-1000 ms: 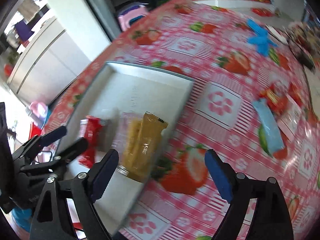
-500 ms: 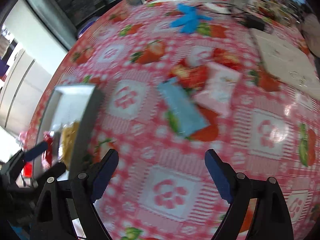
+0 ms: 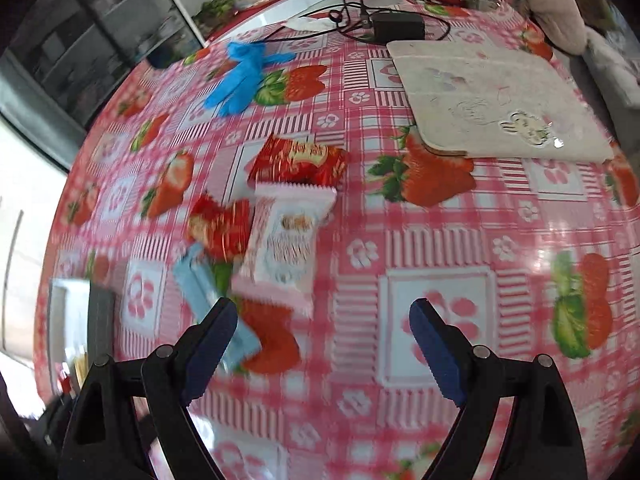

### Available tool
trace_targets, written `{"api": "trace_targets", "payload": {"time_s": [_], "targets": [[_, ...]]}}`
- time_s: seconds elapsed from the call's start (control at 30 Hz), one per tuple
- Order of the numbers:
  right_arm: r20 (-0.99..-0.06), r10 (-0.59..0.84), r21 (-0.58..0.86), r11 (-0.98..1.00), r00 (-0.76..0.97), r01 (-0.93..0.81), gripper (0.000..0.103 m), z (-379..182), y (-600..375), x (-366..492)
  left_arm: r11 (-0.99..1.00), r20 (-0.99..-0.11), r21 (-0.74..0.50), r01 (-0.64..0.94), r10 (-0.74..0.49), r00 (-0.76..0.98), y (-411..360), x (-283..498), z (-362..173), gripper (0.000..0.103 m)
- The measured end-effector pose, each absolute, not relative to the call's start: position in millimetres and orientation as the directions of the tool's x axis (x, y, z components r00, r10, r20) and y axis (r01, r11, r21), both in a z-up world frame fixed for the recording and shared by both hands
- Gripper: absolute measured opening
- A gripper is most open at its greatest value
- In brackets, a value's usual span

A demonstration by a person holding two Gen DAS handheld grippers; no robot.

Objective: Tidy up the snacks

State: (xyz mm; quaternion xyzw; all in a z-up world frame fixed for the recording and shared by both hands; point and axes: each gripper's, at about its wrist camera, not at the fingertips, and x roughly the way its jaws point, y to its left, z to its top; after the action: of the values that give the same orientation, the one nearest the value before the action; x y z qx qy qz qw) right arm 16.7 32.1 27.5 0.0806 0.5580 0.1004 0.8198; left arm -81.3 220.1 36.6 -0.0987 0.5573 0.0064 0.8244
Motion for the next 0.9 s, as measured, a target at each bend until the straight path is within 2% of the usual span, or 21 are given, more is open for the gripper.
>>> {"api": "trace_targets", "payload": {"time_s": [0.2, 0.23, 0.27, 0.3, 0.5, 0.73, 0.77, 0.83, 0.87, 0.9], "targets": [[-0.899, 0.219, 0.197, 0.976, 0.379, -0.098, 0.087, 16, 57, 42, 0.974, -0.922, -0.164, -0.159, -0.095, 0.375, 231, -67, 40, 0.084], [-0.901, 0.202, 0.174, 0.979, 0.385, -0.106, 0.071, 16, 58, 42, 0.972, -0.921, -0.172, -0.161, -0.1, 0.377, 230, -63, 41, 0.084], [-0.899, 0.189, 0.153, 0.981, 0.396, -0.121, 0.061, 17, 58, 41, 0.97, -0.919, -0.18, -0.162, -0.107, 0.38, 229, -59, 42, 0.084], [-0.899, 0.186, 0.14, 0.98, 0.396, -0.142, 0.04, 17, 57, 39, 0.969, -0.917, -0.189, -0.163, -0.114, 0.382, 227, -54, 42, 0.084], [-0.898, 0.199, 0.146, 0.976, 0.391, -0.162, 0.04, 18, 17, 7, 0.955, -0.923, -0.224, -0.194, -0.143, 0.358, 207, -19, 27, 0.084], [-0.895, 0.184, 0.133, 0.979, 0.406, -0.152, 0.04, 18, -17, -39, 0.965, -0.935, -0.101, -0.244, -0.008, 0.355, 181, 11, 13, 0.086], [-0.895, 0.181, 0.128, 0.98, 0.408, -0.154, 0.04, 18, -18, -43, 0.97, -0.933, -0.084, -0.227, 0.003, 0.361, 176, 11, 13, 0.079], [-0.895, 0.173, 0.117, 0.981, 0.412, -0.157, 0.04, 18, -20, -52, 0.984, -0.922, -0.084, -0.157, -0.017, 0.388, 166, 7, 16, 0.051], [-0.894, 0.171, 0.115, 0.981, 0.413, -0.156, 0.04, 18, -22, -55, 0.989, -0.922, -0.079, -0.121, -0.027, 0.387, 160, 3, 17, 0.027], [-0.894, 0.166, 0.109, 0.982, 0.416, -0.156, 0.04, 18, -23, -60, 0.993, -0.923, -0.061, -0.104, -0.016, 0.383, 157, -1, 17, 0.026]]}}
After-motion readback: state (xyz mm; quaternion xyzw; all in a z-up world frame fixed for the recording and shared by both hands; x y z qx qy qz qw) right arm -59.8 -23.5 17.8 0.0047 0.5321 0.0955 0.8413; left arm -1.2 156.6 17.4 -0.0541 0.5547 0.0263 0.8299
